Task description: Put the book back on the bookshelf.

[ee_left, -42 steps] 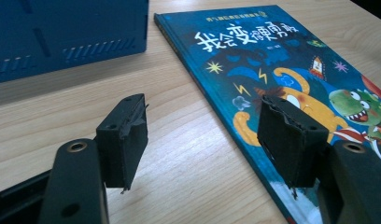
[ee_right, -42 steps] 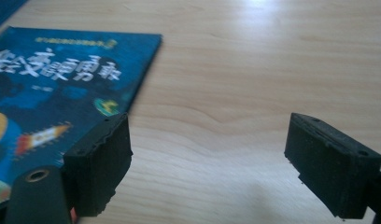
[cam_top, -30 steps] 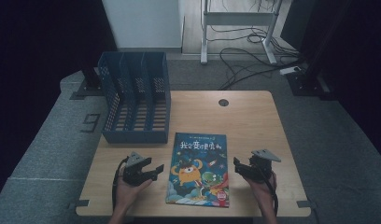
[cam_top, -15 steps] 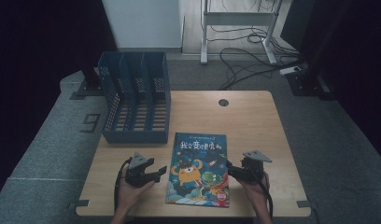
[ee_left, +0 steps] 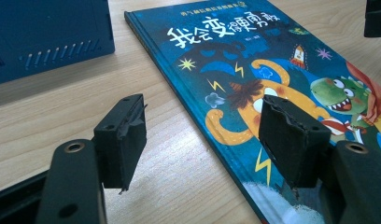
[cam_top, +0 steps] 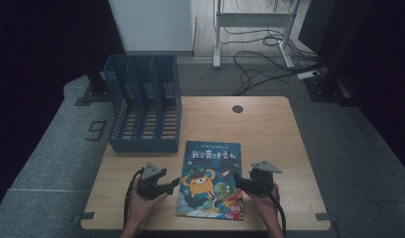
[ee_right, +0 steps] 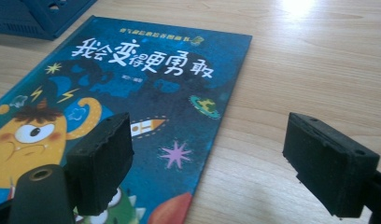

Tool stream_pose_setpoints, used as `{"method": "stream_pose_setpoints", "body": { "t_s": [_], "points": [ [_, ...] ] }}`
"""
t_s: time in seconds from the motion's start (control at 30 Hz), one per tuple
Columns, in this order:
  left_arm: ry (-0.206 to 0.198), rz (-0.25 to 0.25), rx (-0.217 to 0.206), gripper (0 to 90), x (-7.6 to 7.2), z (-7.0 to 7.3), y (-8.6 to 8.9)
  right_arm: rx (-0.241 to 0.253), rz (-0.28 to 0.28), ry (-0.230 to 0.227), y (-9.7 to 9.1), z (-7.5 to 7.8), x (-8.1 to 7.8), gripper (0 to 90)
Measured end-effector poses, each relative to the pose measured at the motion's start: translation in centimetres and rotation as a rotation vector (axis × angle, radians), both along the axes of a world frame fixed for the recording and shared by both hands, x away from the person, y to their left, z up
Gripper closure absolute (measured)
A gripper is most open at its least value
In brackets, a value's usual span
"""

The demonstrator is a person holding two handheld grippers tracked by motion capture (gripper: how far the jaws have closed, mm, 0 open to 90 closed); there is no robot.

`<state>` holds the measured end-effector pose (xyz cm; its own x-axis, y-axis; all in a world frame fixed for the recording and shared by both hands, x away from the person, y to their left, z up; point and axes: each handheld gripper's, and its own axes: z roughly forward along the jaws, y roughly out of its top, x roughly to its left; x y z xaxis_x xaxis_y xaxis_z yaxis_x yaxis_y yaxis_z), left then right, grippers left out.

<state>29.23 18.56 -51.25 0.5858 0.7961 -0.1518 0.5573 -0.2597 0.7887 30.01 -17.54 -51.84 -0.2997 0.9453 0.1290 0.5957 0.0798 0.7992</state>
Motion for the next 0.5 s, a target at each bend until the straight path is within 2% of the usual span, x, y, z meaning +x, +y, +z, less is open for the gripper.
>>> {"method": "stream_pose_setpoints", "body": {
  "t_s": [0.13, 0.5],
  "points": [
    [0.004, -0.002, -0.002, 32.1, 0.0, -0.1, -0.2, 0.012, 0.014, 0.003, 0.5, -0.2, 0.0, 15.4],
    [0.023, -0.017, 0.015, 30.8, 0.0, -0.7, -0.9, 0.001, 0.055, 0.026, 2.1, -1.0, 0.0, 15.3]
  ]
}}
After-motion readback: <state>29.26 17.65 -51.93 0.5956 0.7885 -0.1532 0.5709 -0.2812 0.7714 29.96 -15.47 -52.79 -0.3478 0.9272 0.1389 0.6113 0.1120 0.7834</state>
